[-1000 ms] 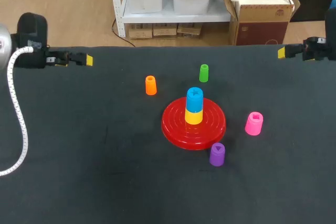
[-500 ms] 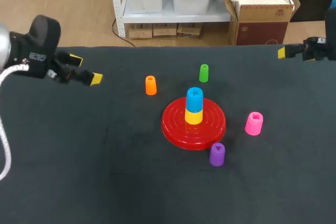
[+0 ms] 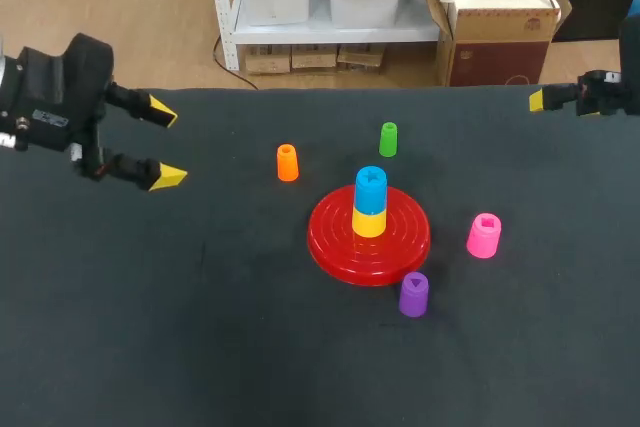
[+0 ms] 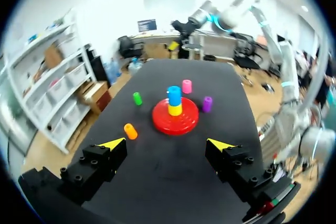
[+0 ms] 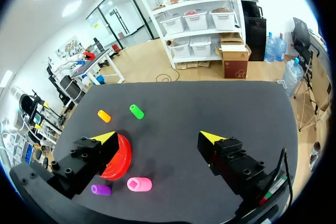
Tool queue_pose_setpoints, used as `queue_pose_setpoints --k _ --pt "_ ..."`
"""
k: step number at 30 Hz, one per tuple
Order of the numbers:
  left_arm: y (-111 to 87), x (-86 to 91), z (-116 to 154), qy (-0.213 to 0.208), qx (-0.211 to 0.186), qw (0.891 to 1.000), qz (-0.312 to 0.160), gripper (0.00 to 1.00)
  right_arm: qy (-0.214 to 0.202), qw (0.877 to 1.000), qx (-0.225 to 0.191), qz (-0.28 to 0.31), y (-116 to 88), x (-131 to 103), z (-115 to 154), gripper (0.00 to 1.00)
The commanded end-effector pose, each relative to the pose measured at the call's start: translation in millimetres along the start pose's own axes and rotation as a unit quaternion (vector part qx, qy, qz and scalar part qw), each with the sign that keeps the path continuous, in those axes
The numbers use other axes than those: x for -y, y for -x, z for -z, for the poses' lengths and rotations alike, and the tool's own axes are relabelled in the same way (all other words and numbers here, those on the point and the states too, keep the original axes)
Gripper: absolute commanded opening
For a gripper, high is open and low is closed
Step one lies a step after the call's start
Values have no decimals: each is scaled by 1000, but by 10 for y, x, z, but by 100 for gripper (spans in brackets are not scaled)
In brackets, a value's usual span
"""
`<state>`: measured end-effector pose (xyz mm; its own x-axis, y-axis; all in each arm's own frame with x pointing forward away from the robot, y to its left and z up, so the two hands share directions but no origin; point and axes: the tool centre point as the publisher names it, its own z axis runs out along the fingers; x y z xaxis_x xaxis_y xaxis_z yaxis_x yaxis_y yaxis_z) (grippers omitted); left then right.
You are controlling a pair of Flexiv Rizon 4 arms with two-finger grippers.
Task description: Pick up and stack the cylinders on the red base in this order: pink,purple,orange,green
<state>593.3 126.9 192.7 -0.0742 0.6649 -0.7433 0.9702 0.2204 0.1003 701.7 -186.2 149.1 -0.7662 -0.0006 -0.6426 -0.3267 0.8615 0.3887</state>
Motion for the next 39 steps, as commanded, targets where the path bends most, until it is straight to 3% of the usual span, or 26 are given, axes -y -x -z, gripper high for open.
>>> queue_pose_setpoints --k 1,10,15,39 --pt "0 -46 -4 -49 0 998 -34 100 -2 1000 0 0 -4 -11 0 100" --pt "48 15 -39 -50 1 998 -37 100 -2 1000 0 0 -4 -11 0 100" --pt "118 41 -7 -24 -3 999 -37 100 -2 1000 0 0 -4 -11 0 100" --pt "118 41 -7 -24 -3 999 -37 100 -2 1000 0 0 -4 -11 0 100"
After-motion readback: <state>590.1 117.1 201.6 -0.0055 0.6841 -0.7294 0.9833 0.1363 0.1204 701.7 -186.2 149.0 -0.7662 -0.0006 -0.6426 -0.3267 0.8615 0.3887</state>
